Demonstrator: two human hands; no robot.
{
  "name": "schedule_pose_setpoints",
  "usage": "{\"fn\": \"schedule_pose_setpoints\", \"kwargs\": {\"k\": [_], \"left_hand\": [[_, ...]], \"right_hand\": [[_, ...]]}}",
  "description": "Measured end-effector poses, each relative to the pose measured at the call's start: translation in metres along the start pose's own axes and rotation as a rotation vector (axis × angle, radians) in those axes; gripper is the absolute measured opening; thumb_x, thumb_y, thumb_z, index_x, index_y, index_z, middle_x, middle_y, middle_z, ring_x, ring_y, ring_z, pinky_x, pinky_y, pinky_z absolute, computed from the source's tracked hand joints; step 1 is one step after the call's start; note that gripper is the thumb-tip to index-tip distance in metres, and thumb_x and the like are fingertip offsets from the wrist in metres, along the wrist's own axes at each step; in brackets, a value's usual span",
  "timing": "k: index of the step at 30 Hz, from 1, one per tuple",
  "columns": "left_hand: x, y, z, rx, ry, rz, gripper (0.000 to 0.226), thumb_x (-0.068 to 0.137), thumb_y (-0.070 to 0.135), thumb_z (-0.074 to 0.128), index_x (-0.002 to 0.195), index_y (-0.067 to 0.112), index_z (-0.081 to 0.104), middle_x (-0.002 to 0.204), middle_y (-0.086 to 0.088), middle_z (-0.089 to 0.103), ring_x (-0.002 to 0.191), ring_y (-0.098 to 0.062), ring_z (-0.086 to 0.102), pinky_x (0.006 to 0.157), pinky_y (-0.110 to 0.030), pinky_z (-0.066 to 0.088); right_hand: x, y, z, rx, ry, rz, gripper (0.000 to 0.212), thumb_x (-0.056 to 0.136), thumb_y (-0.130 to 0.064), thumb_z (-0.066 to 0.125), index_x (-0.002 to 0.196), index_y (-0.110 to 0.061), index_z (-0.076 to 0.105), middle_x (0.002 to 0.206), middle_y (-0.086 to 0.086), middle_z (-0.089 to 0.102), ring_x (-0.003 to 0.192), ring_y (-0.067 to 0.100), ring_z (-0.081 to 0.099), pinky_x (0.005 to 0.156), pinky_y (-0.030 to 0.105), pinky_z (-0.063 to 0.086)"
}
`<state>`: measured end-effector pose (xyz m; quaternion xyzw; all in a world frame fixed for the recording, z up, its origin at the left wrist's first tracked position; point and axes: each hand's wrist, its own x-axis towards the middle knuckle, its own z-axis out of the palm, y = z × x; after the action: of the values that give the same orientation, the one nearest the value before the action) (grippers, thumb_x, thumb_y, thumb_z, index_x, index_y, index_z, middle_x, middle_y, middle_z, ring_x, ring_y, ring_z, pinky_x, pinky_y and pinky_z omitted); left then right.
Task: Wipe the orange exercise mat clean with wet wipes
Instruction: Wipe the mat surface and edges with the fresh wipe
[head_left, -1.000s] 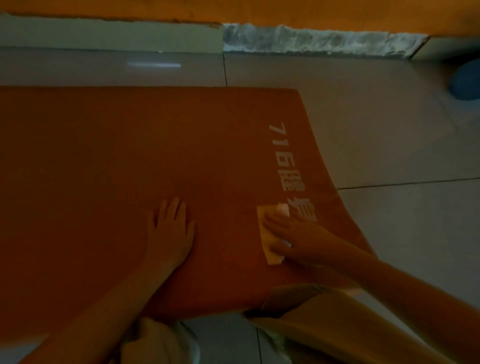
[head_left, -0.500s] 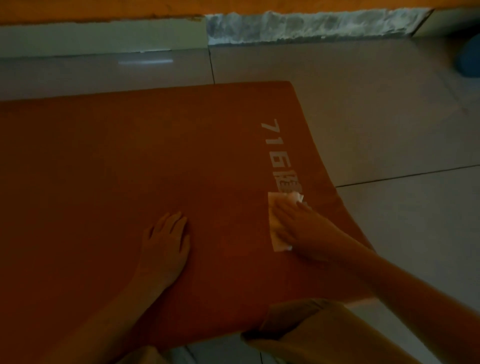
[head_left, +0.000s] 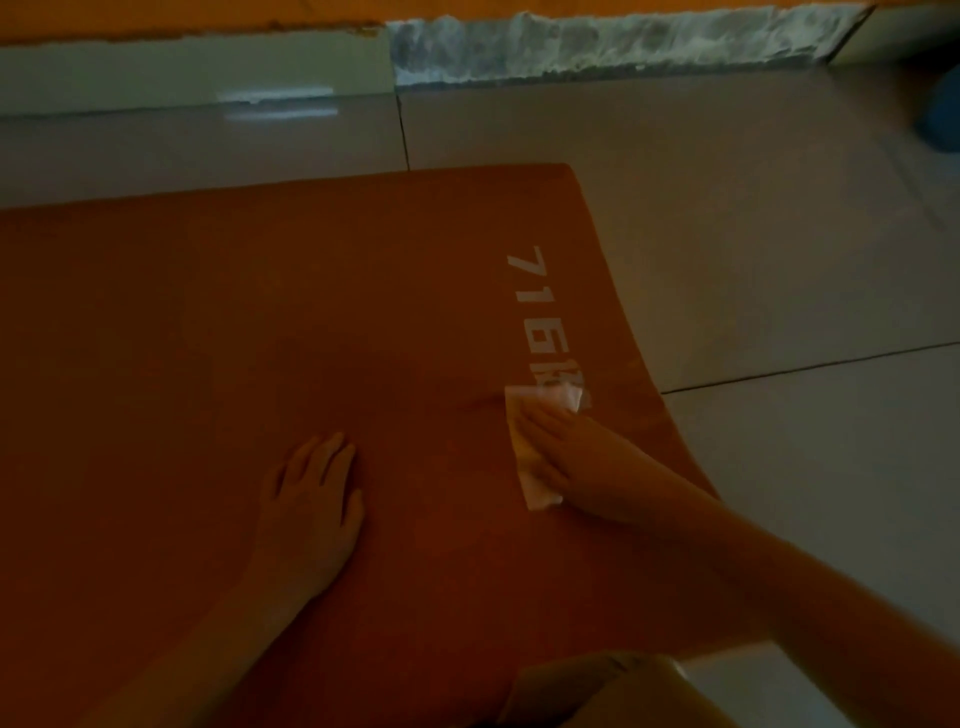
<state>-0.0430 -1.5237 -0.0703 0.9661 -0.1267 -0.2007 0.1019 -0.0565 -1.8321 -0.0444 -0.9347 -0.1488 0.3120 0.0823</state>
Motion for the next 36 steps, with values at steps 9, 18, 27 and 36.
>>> {"fn": "schedule_pose_setpoints", "kwargs": {"k": [9,18,27,36], "left_hand": [[0.005,-0.007,0.008,0.024,0.048,0.04,0.06,0.09,0.043,0.029,0.129,0.008,0.057,0.138,-0.012,0.052,0.13,-0.024,0.03,0.098,-0.061,0.041],[0.054,-0.009,0.013,-0.03,0.057,0.11,0.074,0.096,0.064,0.008,0.147,0.018,0.035,0.156,0.001,0.026,0.143,-0.009,0.007,0.112,-0.056,0.024],[0.116,-0.02,-0.008,-0.021,0.109,0.11,0.079,0.09,0.07,0.01,0.151,0.024,0.026,0.159,0.01,0.008,0.146,-0.007,-0.006,0.118,-0.045,-0.002],[0.171,-0.014,-0.028,0.011,0.117,0.132,0.092,0.081,0.082,0.01,0.151,0.024,0.026,0.158,0.009,0.006,0.147,-0.014,-0.002,0.117,-0.055,0.001]], "right_hand": [[0.027,0.009,0.003,-0.022,0.009,-0.139,0.063,0.1,-0.047,0.015,0.152,-0.02,-0.008,0.159,-0.004,-0.011,0.142,0.01,-0.019,0.116,0.032,-0.008],[0.103,0.012,-0.01,0.032,0.222,0.118,0.061,0.1,-0.042,0.01,0.15,-0.015,-0.013,0.159,0.002,-0.017,0.146,0.022,-0.017,0.12,0.043,-0.006],[0.138,0.056,-0.044,-0.234,0.208,-0.114,0.068,0.089,-0.054,-0.001,0.144,-0.018,-0.019,0.151,0.0,-0.023,0.139,0.017,-0.024,0.109,0.032,-0.02],[0.215,0.064,-0.097,-0.141,0.232,0.004,0.066,0.103,-0.045,0.02,0.151,-0.015,-0.013,0.158,0.005,-0.019,0.146,0.022,-0.017,0.119,0.041,-0.009]]}}
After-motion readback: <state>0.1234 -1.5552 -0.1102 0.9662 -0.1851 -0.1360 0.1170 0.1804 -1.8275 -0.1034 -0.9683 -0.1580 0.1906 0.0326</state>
